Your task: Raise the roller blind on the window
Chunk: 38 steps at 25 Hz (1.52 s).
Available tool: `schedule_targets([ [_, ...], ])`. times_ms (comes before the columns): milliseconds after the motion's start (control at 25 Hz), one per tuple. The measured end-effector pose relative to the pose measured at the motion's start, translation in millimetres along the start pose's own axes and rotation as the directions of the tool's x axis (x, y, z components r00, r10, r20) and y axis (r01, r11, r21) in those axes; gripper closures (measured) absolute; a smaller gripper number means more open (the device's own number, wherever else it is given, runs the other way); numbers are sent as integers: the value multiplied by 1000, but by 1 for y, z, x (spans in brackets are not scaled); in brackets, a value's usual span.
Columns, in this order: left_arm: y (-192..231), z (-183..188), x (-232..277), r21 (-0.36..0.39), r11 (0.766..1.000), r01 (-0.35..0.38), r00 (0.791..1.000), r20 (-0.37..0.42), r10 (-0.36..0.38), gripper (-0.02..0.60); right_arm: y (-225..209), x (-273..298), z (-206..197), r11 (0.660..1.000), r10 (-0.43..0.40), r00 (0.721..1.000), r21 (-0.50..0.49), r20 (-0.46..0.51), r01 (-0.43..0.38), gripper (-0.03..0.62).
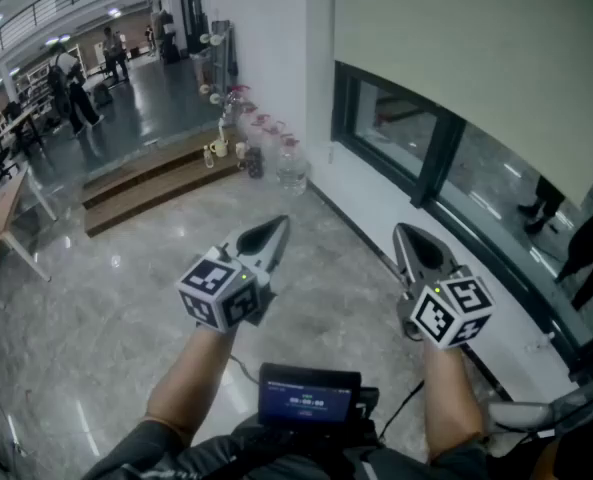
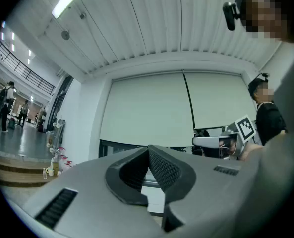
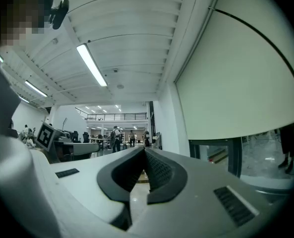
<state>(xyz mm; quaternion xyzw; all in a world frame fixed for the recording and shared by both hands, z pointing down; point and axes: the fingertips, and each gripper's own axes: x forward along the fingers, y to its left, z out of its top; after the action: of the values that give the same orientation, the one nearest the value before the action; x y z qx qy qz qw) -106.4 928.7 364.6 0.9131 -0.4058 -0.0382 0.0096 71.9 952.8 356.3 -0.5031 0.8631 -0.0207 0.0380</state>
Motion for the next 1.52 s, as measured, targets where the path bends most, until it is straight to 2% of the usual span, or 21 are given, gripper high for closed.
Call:
schedule_targets([
  [240,6,11,22,14,1000,11,1000,29,-11,589,-12,13,14,1000,-8,999,-14,47,9,582],
  [360,0,13,27,19,999,34,999,31,-35,589,-15,12,15,1000,-18,999,-12,41,18,582],
  [760,4,8,29,13,999,43,999,26,-43,589,-16,23,9,1000,-22,999,-21,36,23,582],
  [1040,12,9,23,5,999,41,999,30,-41,589,-8,29,8,1000,-15,999,6,45,15,579],
  [1400,25,1,20,-9,999,49,999,22,-48,589,0,40,7,999,-44,999,20,30,44,579],
  [1520,28,-2,18,-5,997,71,997,9,-71,589,7,45,4,999,-33,999,24,42,32,579],
])
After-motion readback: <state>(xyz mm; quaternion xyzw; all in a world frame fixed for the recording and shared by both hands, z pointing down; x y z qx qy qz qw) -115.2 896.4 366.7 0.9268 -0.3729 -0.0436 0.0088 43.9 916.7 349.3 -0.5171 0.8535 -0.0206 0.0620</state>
